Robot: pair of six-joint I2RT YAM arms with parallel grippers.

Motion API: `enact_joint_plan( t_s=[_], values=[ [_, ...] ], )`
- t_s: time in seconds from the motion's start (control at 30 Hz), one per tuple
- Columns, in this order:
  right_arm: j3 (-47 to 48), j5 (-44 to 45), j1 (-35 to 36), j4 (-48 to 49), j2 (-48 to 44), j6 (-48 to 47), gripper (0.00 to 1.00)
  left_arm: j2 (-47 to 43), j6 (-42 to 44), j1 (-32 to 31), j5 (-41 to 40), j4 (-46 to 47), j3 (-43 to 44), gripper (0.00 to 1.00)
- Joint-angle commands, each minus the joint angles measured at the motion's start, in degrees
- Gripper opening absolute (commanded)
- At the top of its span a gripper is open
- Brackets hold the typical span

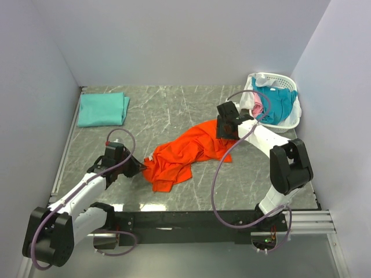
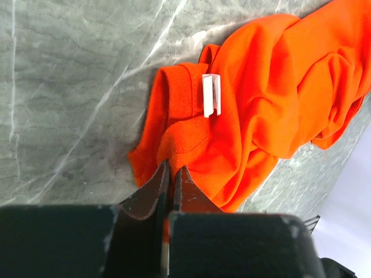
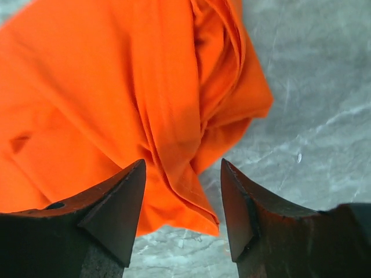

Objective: Fold and stack the t-shirts
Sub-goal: Flatten the tshirt out

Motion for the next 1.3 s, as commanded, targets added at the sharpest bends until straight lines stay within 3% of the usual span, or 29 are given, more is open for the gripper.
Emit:
enact_joint_plan(
  t_s=[0.0, 0.17, 0.3, 0.37, 0.4, 0.5, 0.53, 0.6, 0.87, 1.0, 1.27],
  values=[
    [-2.1, 1.4, -0.2, -1.9, -2.2, 1.9, 0.61, -0.9, 1.2, -0.2, -1.7, -0.4, 2.4, 0.01],
    [-8.3, -5.5, 0.0, 1.6, -4.2, 0.8, 0.58, -0.1, 1.9, -0.2, -2.2, -0.8, 3.4, 0.01],
    [-8.9, -4.3, -0.2, 2.8, -2.6, 1.2, 0.56, 0.3, 1.8, -0.2, -2.1, -0.5, 3.6, 0.01],
    [-8.7, -4.5, -0.1, 3.8, -2.4, 1.9, 0.49, 0.2, 1.6, -0.2, -2.2, -0.7, 3.7, 0.01],
    [-8.6, -4.6, -0.2, 4.5, -2.6, 2.1, 0.37, 0.0, 1.6, -0.2, -2.6, -1.0, 3.9, 0.01],
    [-8.6, -4.4, -0.2, 4.7, -3.5, 2.5, 0.22, -0.4, 1.4, -0.3, -3.6, -1.7, 4.4, 0.01],
    [-8.6, -4.1, -0.2, 4.7, -3.8, 2.6, 0.07, -0.8, 1.3, -0.2, -4.0, -1.8, 4.6, 0.01],
    [-8.5, -2.9, -0.2, 4.5, -5.5, 2.3, 0.0, -1.2, 1.3, -0.2, -5.4, -2.1, 5.3, 0.01],
    [-8.0, -0.9, -1.3, 3.8, -16.8, 2.0, 0.0, -2.9, 2.2, -0.2, -11.4, -4.8, 14.4, 0.01],
    [-5.4, -6.2, -4.5, 3.1, -24.8, 2.0, 0.0, -4.4, 2.7, -0.2, -12.4, -2.9, 21.6, 0.01],
    [1.1, -12.9, -10.9, 0.7, -39.9, 0.3, 0.0, -8.8, 5.1, -0.1, -23.3, -8.4, 37.1, 0.01]
  ],
)
